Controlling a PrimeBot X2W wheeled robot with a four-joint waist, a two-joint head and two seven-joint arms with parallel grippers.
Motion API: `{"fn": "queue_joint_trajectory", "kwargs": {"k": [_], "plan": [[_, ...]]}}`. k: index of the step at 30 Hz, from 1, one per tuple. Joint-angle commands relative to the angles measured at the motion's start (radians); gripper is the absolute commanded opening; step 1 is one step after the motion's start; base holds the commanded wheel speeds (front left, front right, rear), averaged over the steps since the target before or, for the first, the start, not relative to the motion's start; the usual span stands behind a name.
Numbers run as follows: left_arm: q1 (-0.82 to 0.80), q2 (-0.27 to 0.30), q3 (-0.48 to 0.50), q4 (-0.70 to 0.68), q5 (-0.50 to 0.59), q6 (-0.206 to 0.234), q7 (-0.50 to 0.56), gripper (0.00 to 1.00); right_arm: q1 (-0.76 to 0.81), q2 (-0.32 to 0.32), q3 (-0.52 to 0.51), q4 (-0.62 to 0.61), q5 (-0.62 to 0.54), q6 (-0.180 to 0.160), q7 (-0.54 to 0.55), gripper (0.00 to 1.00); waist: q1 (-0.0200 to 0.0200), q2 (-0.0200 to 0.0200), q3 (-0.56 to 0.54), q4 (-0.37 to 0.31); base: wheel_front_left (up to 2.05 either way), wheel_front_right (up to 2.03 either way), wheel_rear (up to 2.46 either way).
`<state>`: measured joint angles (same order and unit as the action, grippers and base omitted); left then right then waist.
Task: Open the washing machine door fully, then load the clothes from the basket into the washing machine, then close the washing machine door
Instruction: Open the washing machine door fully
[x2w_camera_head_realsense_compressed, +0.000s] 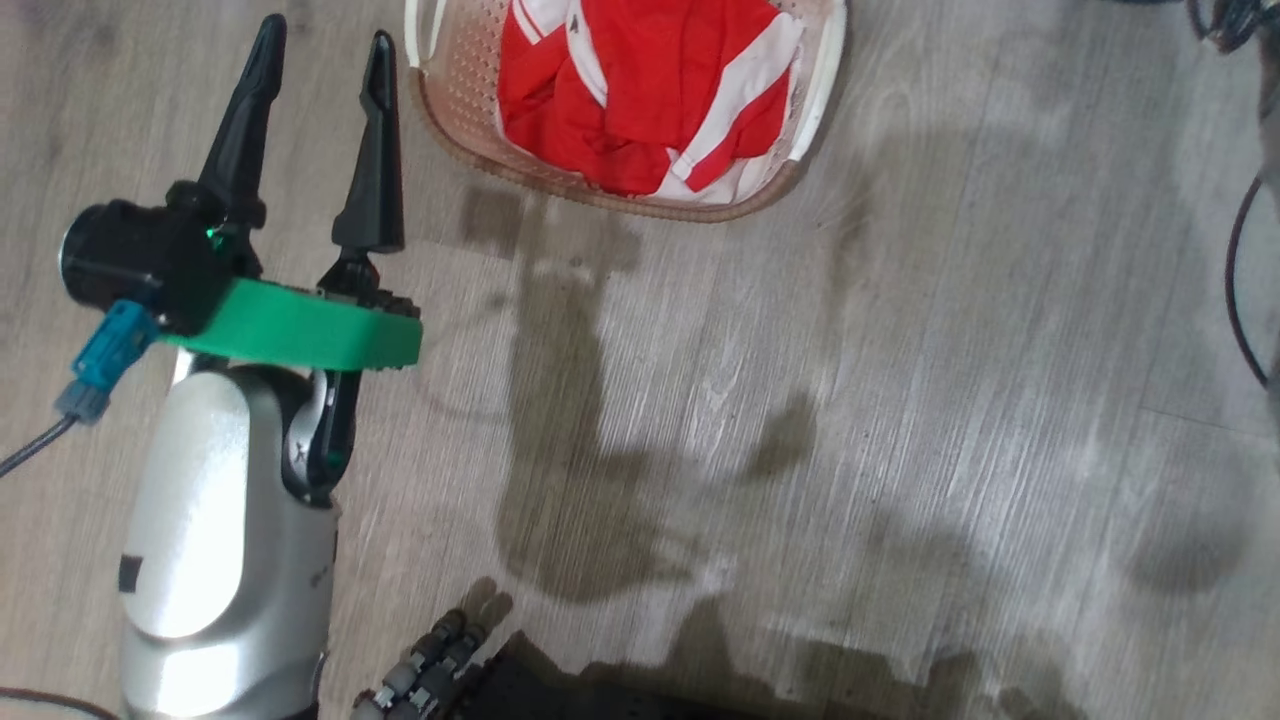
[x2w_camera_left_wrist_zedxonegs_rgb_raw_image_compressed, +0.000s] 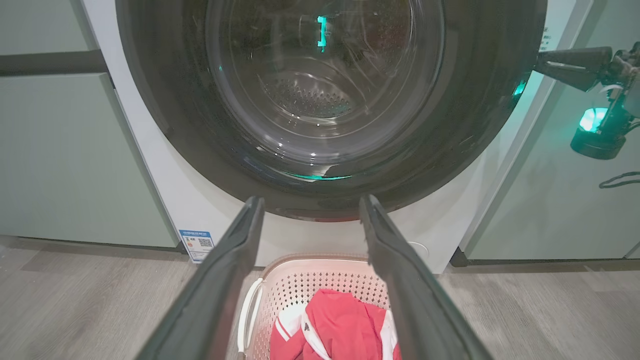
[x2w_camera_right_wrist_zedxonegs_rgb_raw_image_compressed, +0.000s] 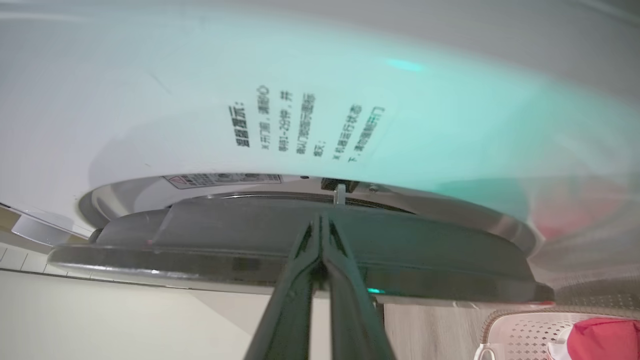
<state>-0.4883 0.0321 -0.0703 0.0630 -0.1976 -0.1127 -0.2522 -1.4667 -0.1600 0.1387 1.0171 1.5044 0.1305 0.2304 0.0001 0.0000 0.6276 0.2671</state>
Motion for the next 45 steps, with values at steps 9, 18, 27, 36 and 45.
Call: {"fn": "queue_joint_trajectory", "kwargs": {"k": [9, 18, 27, 36, 45], "plan": [[-0.023, 0.018, -0.004, -0.034, -0.042, 0.015, -0.010, 1.00, -0.154, 0.039, 0.001, 0.064, -0.015, 0.000, 0.000, 0.00, -0.0001, 0.0000, 0.034, 0.033, 0.00, 0.00, 0.00], [-0.028, 0.018, -0.018, -0.027, -0.049, 0.028, -0.010, 1.00, -0.190, 0.047, -0.010, 0.095, 0.005, 0.000, 0.045, 0.00, -0.0001, 0.0000, 0.045, 0.038, 0.00, 0.00, 0.00], [-0.021, 0.018, -0.008, -0.022, -0.041, 0.033, -0.010, 1.00, -0.127, 0.060, -0.013, 0.052, 0.044, 0.000, 0.168, 0.00, -0.0001, 0.0000, 0.021, 0.022, 0.00, 0.00, 0.00], [0.010, 0.018, 0.002, -0.015, -0.041, 0.040, -0.010, 1.00, 0.009, 0.069, 0.006, -0.036, 0.072, 0.000, 0.306, 0.00, -0.0001, 0.0000, -0.042, 0.017, 0.00, 0.00, 0.00], [0.074, 0.018, 0.017, -0.003, -0.054, 0.064, -0.010, 1.00, 0.180, 0.084, 0.033, -0.151, 0.096, 0.000, 0.394, 0.00, -0.0001, 0.0000, -0.124, 0.026, 0.00, 0.00, 0.00]]}}
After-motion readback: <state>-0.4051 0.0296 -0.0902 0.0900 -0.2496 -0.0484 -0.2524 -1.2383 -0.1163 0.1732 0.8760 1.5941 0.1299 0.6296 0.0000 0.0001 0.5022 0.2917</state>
